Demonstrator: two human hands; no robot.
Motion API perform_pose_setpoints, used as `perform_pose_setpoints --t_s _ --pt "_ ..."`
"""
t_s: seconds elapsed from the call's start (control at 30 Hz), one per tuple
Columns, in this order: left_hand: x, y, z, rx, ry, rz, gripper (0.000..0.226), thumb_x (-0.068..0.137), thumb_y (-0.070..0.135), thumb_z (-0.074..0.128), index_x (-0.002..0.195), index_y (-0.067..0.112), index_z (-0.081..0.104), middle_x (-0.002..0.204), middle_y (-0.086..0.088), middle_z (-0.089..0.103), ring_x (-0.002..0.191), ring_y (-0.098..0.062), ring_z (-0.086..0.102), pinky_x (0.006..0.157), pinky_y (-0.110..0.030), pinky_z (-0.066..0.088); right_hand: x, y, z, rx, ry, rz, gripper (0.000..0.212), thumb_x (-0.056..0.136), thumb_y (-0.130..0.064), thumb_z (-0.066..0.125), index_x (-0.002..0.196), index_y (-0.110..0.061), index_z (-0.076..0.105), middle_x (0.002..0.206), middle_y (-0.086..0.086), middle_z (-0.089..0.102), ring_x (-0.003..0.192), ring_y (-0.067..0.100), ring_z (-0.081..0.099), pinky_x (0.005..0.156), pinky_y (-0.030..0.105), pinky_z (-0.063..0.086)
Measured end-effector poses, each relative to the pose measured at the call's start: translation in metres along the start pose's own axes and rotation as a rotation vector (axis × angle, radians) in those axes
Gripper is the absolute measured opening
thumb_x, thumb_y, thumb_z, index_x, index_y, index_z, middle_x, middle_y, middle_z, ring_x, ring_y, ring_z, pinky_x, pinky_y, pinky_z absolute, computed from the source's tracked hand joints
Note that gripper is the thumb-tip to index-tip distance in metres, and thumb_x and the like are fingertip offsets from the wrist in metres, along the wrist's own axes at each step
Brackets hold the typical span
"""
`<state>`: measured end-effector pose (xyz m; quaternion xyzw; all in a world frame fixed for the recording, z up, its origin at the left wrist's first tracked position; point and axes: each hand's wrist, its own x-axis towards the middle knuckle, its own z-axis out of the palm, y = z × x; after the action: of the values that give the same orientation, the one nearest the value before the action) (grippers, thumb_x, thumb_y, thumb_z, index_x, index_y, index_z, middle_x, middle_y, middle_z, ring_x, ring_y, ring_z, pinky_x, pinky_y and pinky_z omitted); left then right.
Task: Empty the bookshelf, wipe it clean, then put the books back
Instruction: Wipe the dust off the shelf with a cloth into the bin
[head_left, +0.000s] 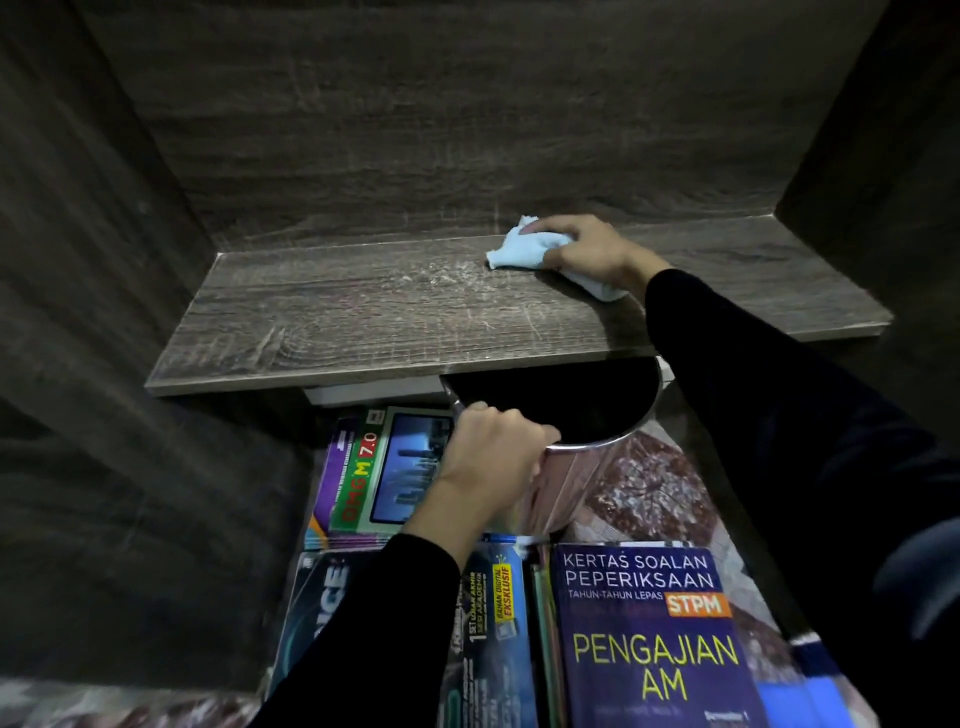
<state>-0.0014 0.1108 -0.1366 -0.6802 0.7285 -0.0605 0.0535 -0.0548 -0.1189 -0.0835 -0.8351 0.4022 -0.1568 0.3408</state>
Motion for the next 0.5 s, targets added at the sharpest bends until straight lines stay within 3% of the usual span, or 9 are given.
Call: perform_pose_setpoints --t_s 0.1,0.23,0.3,0.43,0.5 --pt "-0.001 0.002 -0.001 -0.004 0.02 0.007 0.023 0.094 0.027 0.052 0.116 0.026 0.058 0.107 -0.002 0.069 0.103 -0.024 0.062 0.081 -0.028 0.035 -0.016 -0.004 -0.003 0.124 -0.083 -0.023 0.043 0.079 0.0 0.054 0.11 -0.028 0.067 0.121 -0.007 0.06 0.113 0.009 0.052 0.087 0.017 0.042" --pt "-0.004 0.006 -0.004 0.022 0.007 -0.007 0.027 0.094 0.03 0.049 0.12 0.025 0.055 0.111 -0.003 0.066 0.106 -0.025 0.059 0.081 -0.028 0.033 -0.054 -0.006 -0.007 0.2 -0.14 -0.022 0.046 0.071 0.005 0.05 0.1 -0.024 0.07 0.103 -0.007 0.065 0.088 0.0 0.057 0.071 0.007 0.043" --pt "-0.004 0.008 -0.007 0.034 0.003 -0.004 0.031 0.095 0.031 0.048 0.125 0.025 0.052 0.113 -0.003 0.065 0.107 -0.025 0.057 0.082 -0.027 0.034 -0.073 -0.004 -0.009 0.205 -0.151 -0.019 0.051 0.072 0.011 0.047 0.101 -0.023 0.07 0.097 -0.007 0.066 0.074 -0.007 0.057 0.063 0.005 0.04" --pt "-0.003 0.012 -0.012 0.018 -0.024 -0.015 0.029 0.094 0.033 0.049 0.123 0.028 0.052 0.11 -0.002 0.067 0.105 -0.023 0.059 0.072 -0.027 0.026 -0.102 -0.003 -0.01 0.222 -0.155 -0.021 0.053 0.071 0.014 0.045 0.101 -0.021 0.071 0.099 -0.003 0.068 0.071 -0.007 0.056 0.06 0.006 0.04" --pt "-0.004 0.015 -0.015 0.029 -0.043 -0.016 0.027 0.094 0.033 0.049 0.12 0.026 0.053 0.11 -0.003 0.067 0.105 -0.024 0.059 0.074 -0.027 0.028 -0.114 -0.003 -0.01 0.234 -0.16 -0.028 0.052 0.07 0.014 0.045 0.102 -0.017 0.071 0.089 -0.01 0.069 0.062 -0.01 0.054 0.055 0.006 0.038"
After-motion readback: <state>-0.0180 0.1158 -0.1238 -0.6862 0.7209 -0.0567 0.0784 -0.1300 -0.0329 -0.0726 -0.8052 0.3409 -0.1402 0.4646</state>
